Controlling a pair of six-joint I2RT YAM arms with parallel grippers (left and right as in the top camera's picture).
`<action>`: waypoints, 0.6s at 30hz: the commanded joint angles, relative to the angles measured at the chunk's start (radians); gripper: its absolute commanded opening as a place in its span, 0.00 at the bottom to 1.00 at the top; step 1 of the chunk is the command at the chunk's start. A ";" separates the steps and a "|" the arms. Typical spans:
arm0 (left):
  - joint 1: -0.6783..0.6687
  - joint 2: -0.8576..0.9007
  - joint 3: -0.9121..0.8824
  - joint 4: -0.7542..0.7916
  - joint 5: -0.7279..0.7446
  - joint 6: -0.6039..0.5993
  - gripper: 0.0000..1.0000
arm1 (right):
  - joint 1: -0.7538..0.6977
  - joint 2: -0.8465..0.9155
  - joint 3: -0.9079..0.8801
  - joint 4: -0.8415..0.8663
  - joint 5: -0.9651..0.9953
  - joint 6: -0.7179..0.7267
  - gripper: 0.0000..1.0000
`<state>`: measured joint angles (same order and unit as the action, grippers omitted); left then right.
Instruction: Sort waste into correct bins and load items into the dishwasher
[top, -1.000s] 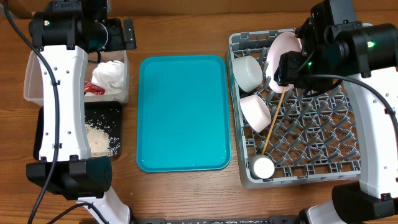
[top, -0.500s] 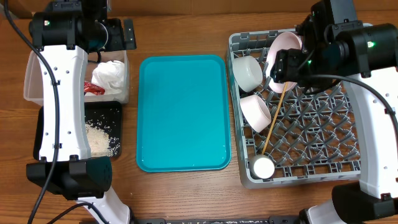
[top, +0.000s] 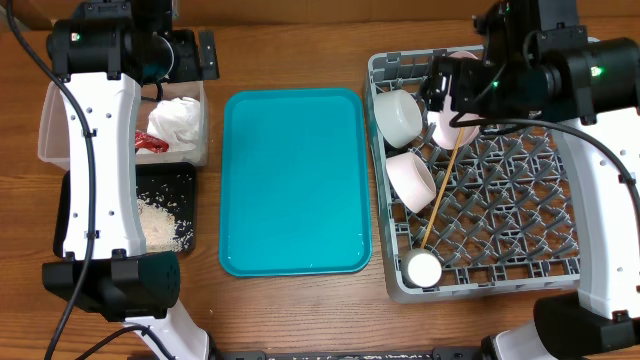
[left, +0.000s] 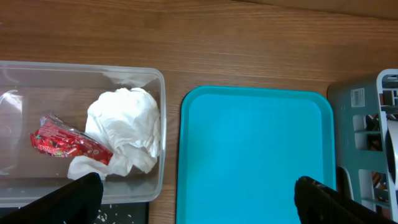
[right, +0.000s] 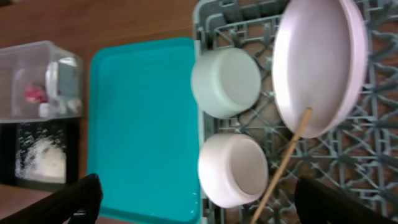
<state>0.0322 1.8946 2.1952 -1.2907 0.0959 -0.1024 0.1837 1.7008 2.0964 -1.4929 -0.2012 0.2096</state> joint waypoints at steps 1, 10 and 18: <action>-0.006 -0.004 -0.003 0.001 -0.002 -0.010 0.99 | 0.000 -0.029 0.019 -0.011 -0.065 0.004 1.00; -0.007 -0.004 -0.003 0.001 -0.002 -0.010 1.00 | -0.011 -0.029 0.019 -0.004 -0.019 0.003 1.00; -0.006 -0.004 -0.003 0.001 -0.002 -0.010 1.00 | -0.008 -0.128 -0.038 0.181 0.096 -0.062 1.00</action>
<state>0.0322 1.8946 2.1952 -1.2907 0.0963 -0.1024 0.1802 1.6836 2.0903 -1.4120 -0.1547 0.1959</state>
